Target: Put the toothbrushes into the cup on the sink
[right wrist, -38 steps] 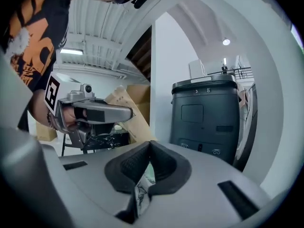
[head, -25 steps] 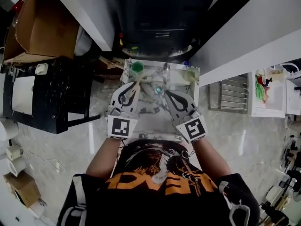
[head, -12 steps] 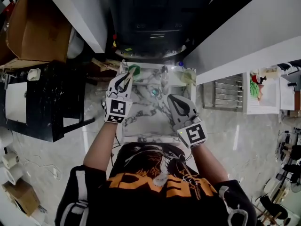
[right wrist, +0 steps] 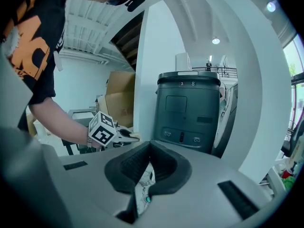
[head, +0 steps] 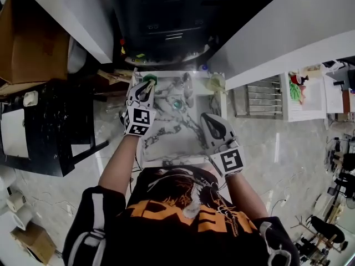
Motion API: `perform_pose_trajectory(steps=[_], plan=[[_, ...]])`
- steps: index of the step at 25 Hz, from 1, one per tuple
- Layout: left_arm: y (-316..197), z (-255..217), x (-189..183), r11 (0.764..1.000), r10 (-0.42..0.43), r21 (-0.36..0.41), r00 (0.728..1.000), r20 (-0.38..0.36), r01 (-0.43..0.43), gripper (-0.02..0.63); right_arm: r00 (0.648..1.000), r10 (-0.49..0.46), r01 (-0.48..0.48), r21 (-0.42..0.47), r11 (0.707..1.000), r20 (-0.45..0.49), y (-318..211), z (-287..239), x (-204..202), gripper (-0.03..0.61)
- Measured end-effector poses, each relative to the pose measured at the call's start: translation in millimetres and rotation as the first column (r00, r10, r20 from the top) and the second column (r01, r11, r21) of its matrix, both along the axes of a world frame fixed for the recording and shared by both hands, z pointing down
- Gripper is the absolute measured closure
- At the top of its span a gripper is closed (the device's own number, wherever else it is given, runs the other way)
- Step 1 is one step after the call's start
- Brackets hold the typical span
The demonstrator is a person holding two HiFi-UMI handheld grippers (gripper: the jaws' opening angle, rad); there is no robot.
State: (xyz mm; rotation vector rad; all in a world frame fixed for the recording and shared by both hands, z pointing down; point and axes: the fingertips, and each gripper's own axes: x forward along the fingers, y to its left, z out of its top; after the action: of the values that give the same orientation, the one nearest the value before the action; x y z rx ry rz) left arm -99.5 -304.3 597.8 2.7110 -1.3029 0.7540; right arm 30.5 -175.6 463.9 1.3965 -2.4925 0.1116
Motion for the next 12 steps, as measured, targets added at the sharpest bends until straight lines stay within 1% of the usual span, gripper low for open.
perform_pose_trajectory(steps=[2, 3, 5, 6, 10, 12], plan=[[-1, 4, 5, 1.000, 0.016, -0.003, 1.000, -0.008, -0.016, 0.563, 1.000, 0.017, -0.017, -0.004, 1.000, -0.004, 2, 1, 3, 0.565], [-2, 4, 6, 1.000, 0.025, 0.000, 1.000, -0.018, -0.025, 0.535, 1.000, 0.022, -0.022, -0.006, 1.000, -0.007, 2, 1, 4, 0.565], [-2, 3, 8, 0.999, 0.042, 0.010, 0.998, -0.039, -0.042, 0.442, 1.000, 0.026, -0.026, -0.006, 1.000, -0.013, 2, 3, 4, 0.565], [-2, 1, 8, 0.999, 0.051, 0.017, 0.998, -0.044, -0.051, 0.413, 1.000, 0.025, -0.026, -0.005, 1.000, -0.016, 2, 3, 3, 0.565], [5, -5, 11, 0.996, 0.085, 0.046, 0.995, -0.059, -0.082, 0.397, 1.000, 0.021, -0.021, 0.000, 1.000, -0.018, 2, 4, -1, 0.565], [10, -10, 12, 0.994, 0.100, 0.057, 0.992, -0.077, -0.096, 0.389, 1.000, 0.015, -0.015, 0.002, 1.000, -0.020, 2, 3, -4, 0.565]])
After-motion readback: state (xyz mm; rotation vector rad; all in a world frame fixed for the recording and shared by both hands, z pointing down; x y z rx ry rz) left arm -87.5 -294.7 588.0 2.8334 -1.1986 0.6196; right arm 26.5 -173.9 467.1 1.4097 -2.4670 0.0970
